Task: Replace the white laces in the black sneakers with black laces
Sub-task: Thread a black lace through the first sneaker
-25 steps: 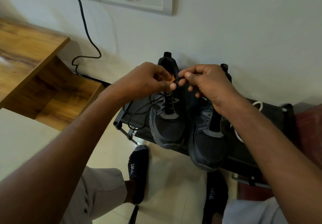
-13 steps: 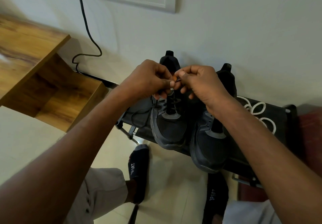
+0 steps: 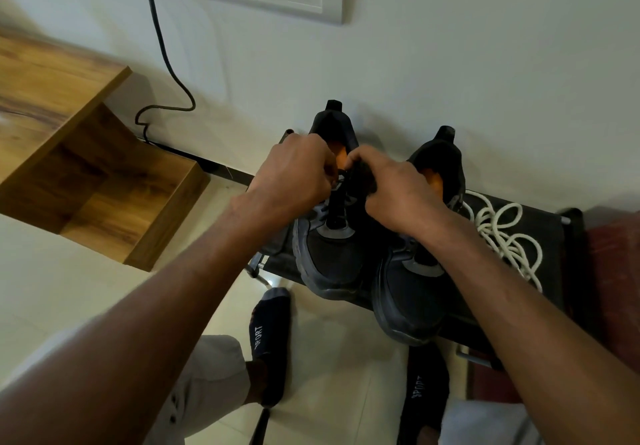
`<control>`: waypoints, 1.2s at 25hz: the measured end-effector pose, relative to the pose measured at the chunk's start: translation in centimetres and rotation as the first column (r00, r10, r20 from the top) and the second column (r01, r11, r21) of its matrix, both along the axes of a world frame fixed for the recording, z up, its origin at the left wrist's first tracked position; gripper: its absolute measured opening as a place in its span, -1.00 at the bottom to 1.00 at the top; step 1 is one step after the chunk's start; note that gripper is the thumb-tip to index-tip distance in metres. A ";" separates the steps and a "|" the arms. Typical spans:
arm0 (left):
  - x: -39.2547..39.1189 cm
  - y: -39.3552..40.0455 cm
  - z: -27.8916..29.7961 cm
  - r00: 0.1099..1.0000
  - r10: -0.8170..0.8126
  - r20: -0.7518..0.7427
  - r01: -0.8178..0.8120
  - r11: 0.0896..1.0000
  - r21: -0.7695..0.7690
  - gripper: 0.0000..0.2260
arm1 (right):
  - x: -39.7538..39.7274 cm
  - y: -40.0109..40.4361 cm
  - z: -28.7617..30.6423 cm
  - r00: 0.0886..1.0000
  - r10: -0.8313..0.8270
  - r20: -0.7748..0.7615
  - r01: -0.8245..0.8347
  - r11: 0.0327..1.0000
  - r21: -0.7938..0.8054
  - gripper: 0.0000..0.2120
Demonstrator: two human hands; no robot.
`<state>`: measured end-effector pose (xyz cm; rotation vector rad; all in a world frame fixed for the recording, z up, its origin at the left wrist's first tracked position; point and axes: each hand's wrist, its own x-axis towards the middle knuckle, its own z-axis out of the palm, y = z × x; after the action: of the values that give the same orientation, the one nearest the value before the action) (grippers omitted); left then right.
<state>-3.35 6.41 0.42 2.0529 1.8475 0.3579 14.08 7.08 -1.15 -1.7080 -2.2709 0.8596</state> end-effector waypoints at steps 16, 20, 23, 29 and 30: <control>1.7 -1.0 -1.0 0.974 0.170 0.147 -0.149 0.979 -0.141 -0.89 | 0.2 0.5 -0.4 0.995 -0.026 -0.096 0.025 1.000 -0.017 -0.40; 2.6 -1.8 -0.9 0.966 0.231 -0.114 -0.232 0.973 -0.003 -0.81 | 0.3 0.9 -0.9 0.992 -0.059 -0.114 0.055 0.998 -0.037 -0.38; 2.8 -1.9 -0.6 0.949 0.229 -0.219 -0.223 0.973 0.053 -0.89 | 0.4 1.0 -1.1 0.993 -0.059 -0.104 0.056 0.998 -0.038 -0.45; 2.0 -0.7 -2.4 0.993 0.114 -0.025 -0.115 0.992 -0.043 -0.89 | 0.3 0.9 -0.8 0.994 -0.072 -0.086 0.067 0.996 -0.061 -0.52; 1.9 -0.4 -2.6 0.994 0.112 0.015 -0.111 0.991 -0.072 -0.83 | 0.4 0.9 -0.8 0.993 -0.081 -0.085 0.075 0.995 -0.066 -0.54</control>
<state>-1.48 5.98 -2.20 1.8981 1.9399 0.3346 14.45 8.00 -1.97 -1.7368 -2.1276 0.9790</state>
